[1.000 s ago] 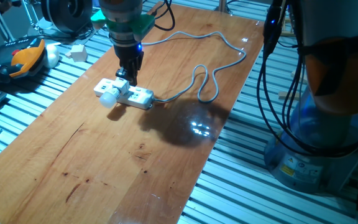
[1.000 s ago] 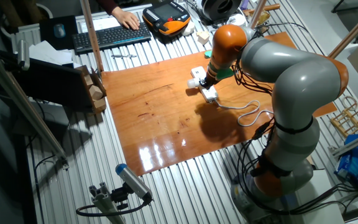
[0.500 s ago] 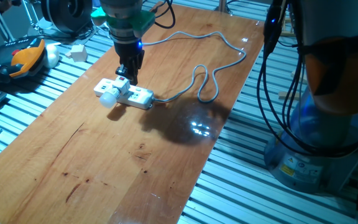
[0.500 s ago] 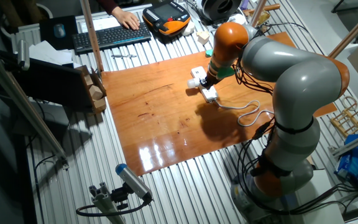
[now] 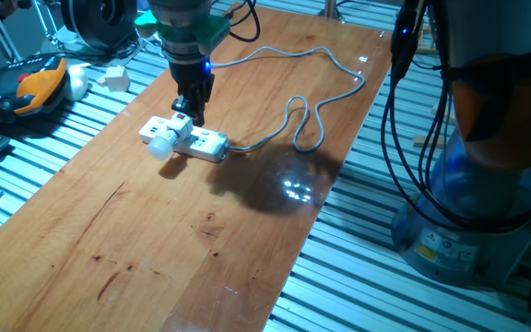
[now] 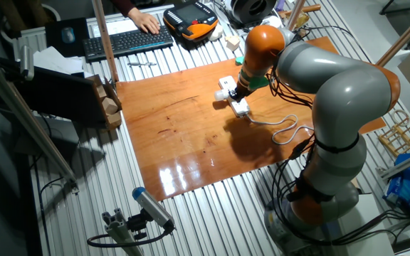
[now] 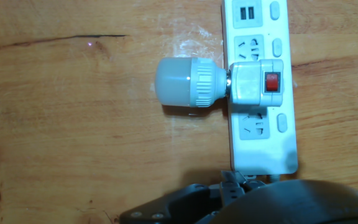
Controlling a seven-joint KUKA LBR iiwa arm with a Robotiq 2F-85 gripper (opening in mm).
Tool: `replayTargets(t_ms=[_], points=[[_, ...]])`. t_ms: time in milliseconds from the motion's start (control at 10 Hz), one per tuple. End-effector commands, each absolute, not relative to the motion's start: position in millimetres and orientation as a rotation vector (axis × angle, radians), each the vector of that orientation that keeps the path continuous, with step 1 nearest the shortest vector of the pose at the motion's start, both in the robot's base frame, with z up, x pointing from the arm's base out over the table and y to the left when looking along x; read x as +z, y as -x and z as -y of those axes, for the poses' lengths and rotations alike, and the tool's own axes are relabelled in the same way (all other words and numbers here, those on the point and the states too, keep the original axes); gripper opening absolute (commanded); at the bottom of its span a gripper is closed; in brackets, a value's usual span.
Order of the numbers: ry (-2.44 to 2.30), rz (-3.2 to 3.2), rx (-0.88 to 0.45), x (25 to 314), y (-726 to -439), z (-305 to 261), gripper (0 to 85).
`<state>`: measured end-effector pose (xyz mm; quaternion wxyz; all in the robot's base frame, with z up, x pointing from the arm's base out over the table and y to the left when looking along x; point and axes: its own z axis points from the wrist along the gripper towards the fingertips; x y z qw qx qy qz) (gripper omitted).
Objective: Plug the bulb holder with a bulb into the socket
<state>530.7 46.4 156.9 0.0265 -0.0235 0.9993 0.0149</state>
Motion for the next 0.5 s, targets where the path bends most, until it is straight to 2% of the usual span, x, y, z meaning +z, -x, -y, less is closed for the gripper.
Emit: replayTargets(t_ms=[0,400], points=[[0.073,-3.084,0.041,157.0,-530.5,-46.3,0.0],[0.080,-3.081,0.033,157.0,-530.5,-46.1,0.0]])
